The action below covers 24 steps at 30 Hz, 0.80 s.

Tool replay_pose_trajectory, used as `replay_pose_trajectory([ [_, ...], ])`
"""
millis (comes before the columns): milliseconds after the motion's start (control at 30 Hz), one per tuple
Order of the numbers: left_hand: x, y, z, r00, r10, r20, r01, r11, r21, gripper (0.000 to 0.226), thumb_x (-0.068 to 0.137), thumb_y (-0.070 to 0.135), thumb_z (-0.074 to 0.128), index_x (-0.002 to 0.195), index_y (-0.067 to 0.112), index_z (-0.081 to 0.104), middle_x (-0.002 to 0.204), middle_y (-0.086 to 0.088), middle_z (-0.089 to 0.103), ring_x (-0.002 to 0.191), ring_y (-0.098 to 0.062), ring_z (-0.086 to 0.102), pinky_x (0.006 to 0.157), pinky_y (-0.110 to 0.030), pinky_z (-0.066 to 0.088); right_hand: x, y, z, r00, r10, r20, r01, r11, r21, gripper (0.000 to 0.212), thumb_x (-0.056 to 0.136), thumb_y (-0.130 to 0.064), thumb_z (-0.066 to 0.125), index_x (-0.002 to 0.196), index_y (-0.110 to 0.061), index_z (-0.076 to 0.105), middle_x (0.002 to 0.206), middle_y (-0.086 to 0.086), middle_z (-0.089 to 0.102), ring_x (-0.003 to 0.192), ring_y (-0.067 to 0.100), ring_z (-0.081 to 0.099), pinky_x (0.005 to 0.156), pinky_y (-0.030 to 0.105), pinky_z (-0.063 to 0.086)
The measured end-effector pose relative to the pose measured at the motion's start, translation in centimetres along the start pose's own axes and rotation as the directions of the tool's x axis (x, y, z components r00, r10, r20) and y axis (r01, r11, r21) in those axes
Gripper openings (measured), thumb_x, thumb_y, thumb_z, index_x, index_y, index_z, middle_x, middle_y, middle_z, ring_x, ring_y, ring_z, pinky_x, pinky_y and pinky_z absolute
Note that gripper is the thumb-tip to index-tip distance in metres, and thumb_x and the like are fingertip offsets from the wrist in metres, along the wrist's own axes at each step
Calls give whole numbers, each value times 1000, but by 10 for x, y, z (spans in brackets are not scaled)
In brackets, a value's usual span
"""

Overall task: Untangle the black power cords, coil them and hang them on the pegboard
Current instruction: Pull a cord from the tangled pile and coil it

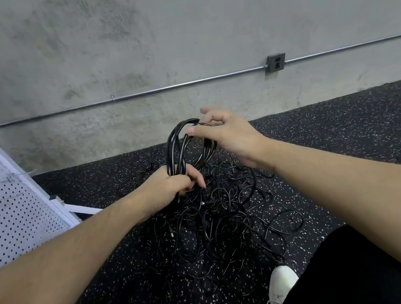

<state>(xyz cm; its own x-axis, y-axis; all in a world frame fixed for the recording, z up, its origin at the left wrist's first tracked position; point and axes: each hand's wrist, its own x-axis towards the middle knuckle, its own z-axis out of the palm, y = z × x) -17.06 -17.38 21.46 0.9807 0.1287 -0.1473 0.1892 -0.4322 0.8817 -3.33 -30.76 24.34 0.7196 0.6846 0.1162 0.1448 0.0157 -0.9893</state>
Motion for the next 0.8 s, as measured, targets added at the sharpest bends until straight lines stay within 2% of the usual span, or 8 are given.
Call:
replay_pose_trajectory([
  [100, 1, 2, 5, 999, 45, 17, -45, 999, -16, 28, 70, 16, 48, 66, 24, 75, 74, -8, 57, 62, -7, 48, 61, -27, 41, -2, 3, 2, 997, 12, 75, -31, 967, 254, 32, 84, -7, 80, 91, -20, 51, 87, 6, 73, 80, 28, 69, 73, 52, 60],
  [167, 0, 1, 6, 998, 63, 32, -63, 998, 8, 27, 70, 14, 49, 59, 24, 72, 79, -23, 59, 64, -12, 49, 63, -30, 42, -4, 2, 4, 991, 79, 106, -109, 944, 312, 50, 84, -6, 80, 104, -23, 37, 79, 9, 71, 69, 28, 69, 66, 47, 61],
  [267, 1, -5, 6, 999, 45, 30, -44, 998, -35, 25, 69, 13, 49, 53, 19, 68, 87, -5, 72, 70, -10, 59, 69, -30, 48, -3, 4, 11, 989, 128, 70, -144, 933, 329, 47, 88, -10, 77, 113, -19, 39, 56, -2, 55, 49, 15, 53, 57, 35, 57],
  [333, 3, -7, 5, 1000, 26, -14, -27, 995, -93, 25, 70, 16, 50, 55, 17, 70, 108, -1, 75, 94, -9, 69, 88, -31, 51, -1, 2, 17, 992, 125, 26, -126, 917, 379, 40, 91, -10, 74, 115, -19, 43, 53, -7, 49, 41, 9, 37, 43, 26, 41],
  [433, 2, -2, 7, 998, -24, -54, 14, 983, -181, 35, 79, 14, 48, 78, 17, 83, 120, -1, 73, 105, -12, 67, 92, -30, 52, 3, -6, 22, 989, 150, 1, -128, 840, 528, 36, 94, -7, 68, 120, -20, 47, 53, -7, 38, 41, 5, 24, 36, 20, 26],
  [567, -2, 9, 11, 986, -79, 146, 131, 909, -395, 54, 85, 6, 36, 105, 26, 83, 116, -8, 76, 117, -26, 62, 104, -36, 47, 5, -6, 19, 987, 160, 2, -126, 769, 626, 41, 95, -3, 63, 129, -21, 50, 50, -10, 33, 42, 4, 21, 34, 17, 22],
  [667, -3, 15, 12, 969, -127, 213, 216, 855, -472, 58, 92, 2, 29, 110, 22, 80, 113, -12, 76, 109, -16, 69, 74, -16, 54, 6, -4, 16, 986, 164, -10, -122, 773, 623, 40, 95, -3, 62, 128, -23, 52, 52, -9, 33, 42, 4, 21, 35, 17, 23],
  [800, -7, 20, 16, 980, -131, 153, 195, 808, -556, 42, 80, 7, 56, 115, 11, 79, 87, -6, 59, 88, -28, 58, 66, -24, 57, 7, -3, 18, 981, 195, -14, -152, 804, 575, 33, 96, -9, 65, 125, -19, 53, 56, -6, 38, 46, 6, 32, 41, 18, 34],
])
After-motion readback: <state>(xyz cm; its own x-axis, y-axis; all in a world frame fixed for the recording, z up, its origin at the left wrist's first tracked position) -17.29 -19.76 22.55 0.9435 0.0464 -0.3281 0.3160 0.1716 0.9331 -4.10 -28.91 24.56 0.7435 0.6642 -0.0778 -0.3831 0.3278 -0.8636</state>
